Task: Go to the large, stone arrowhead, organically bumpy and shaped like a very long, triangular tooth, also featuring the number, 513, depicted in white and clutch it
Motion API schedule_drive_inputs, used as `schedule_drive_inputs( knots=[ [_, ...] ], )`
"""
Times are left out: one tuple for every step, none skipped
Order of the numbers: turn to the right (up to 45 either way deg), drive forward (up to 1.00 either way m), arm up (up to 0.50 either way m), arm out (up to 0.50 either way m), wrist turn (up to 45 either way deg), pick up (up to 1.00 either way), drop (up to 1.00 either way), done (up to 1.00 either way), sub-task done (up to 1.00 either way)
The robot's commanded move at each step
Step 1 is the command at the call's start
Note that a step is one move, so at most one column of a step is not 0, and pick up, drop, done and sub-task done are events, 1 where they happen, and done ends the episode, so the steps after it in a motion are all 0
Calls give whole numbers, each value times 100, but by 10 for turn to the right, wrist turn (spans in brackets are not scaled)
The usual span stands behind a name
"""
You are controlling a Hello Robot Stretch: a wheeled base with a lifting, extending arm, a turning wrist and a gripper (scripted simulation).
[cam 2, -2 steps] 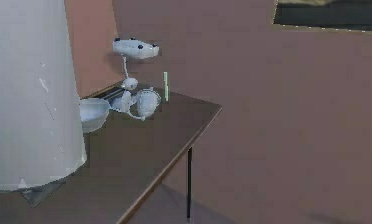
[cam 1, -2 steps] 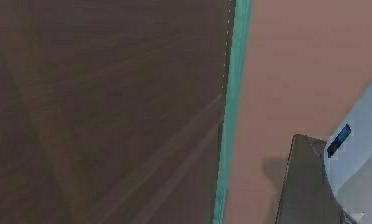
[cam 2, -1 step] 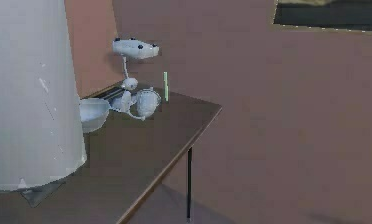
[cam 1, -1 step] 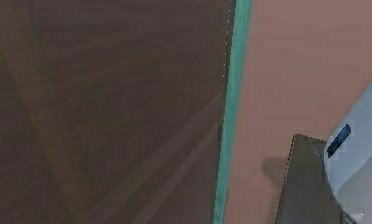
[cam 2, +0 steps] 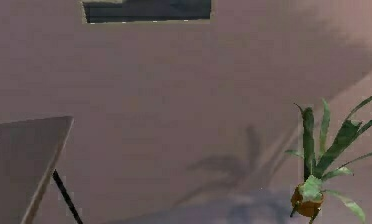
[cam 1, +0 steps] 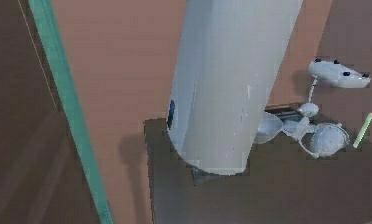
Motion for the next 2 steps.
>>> schedule_drive_inputs(
  knots=[
    [450,0,0,0,0,0,0,0,0],
    [120,0,0,0,0,0,0,0,0]
  ],
)
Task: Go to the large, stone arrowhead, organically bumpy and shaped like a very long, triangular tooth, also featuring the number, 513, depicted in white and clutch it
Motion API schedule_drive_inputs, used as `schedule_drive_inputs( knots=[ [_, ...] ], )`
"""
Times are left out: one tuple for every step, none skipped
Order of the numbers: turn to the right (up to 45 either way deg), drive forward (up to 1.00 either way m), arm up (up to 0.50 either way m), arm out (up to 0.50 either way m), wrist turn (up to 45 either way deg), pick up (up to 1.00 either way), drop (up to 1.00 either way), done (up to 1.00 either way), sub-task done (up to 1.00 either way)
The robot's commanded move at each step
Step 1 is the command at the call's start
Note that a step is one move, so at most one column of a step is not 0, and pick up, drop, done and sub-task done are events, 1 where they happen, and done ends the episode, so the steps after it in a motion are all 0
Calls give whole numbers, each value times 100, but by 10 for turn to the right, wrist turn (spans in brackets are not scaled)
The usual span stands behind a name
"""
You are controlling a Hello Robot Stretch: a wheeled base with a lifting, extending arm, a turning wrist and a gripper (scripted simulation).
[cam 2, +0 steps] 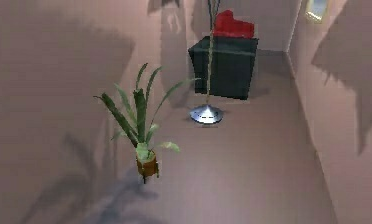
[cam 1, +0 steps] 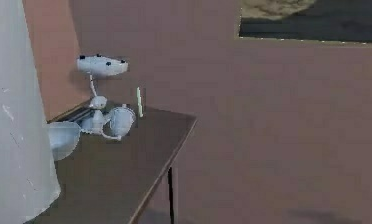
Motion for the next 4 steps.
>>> schedule_drive_inputs(
  knots=[
    [0,5,0,0,0,0,0,0,0],
    [-450,0,0,0,0,0,0,0,0],
    [-450,0,0,0,0,0,0,0,0],
    [-420,0,0,0,0,0,0,0,0]
  ],
)
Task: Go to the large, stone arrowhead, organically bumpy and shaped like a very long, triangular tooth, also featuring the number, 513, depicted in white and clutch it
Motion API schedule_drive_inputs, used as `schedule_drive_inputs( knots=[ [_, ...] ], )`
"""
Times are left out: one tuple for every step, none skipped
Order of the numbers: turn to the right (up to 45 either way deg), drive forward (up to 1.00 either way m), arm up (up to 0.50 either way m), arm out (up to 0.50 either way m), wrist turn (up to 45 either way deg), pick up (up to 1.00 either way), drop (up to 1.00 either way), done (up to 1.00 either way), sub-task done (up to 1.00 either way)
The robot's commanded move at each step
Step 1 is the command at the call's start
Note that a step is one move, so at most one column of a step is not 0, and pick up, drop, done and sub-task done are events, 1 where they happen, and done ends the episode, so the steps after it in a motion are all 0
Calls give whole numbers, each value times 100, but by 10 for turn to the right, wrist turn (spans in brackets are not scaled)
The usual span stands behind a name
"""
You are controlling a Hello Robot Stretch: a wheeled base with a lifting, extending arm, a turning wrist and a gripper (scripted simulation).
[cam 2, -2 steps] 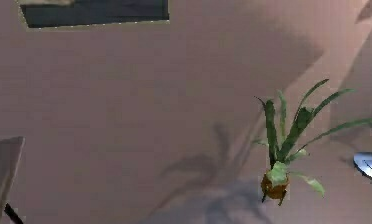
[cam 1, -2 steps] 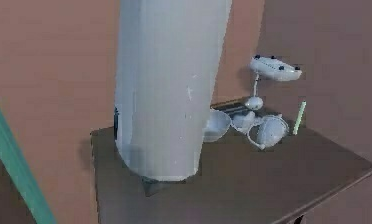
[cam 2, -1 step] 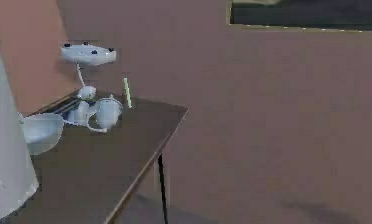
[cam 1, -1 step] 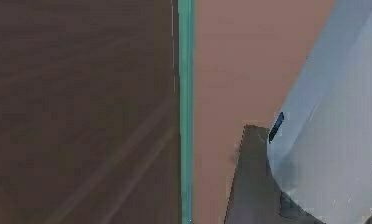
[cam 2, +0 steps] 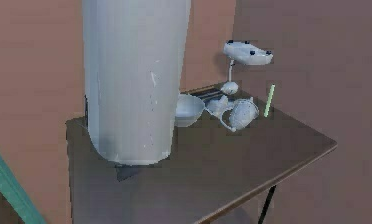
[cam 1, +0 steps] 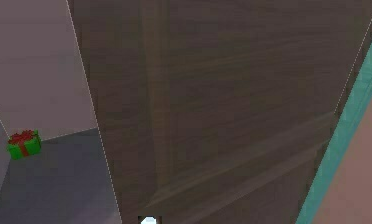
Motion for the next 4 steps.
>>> schedule_drive_inputs(
  knots=[
    [0,0,50,0,0,0,0,0,0],
    [0,0,38,0,0,0,0,0,0],
    [0,0,0,20,0,0,0,0,0],
    [0,0,0,0,450,0,0,0,0]
  ],
)
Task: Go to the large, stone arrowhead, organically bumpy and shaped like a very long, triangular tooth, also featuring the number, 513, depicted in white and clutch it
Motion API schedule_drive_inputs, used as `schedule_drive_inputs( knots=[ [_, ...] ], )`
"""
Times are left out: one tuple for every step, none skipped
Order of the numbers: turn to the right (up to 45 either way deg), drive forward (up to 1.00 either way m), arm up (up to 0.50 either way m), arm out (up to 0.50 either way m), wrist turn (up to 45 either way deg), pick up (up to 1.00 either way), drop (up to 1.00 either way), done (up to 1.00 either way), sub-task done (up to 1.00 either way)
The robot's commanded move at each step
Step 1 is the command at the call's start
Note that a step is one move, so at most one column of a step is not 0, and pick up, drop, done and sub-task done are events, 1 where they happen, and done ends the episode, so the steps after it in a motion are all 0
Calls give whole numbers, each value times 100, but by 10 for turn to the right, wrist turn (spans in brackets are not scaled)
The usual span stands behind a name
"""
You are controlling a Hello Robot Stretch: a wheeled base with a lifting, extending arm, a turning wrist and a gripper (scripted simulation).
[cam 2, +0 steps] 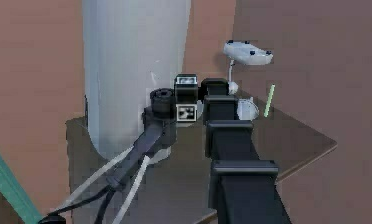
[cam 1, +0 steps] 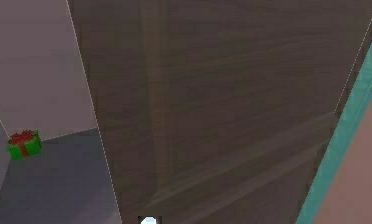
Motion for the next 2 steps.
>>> schedule_drive_inputs(
  knots=[
    [0,0,0,0,450,0,0,0,0],
    [0,0,0,0,330,0,0,0,0]
  ],
)
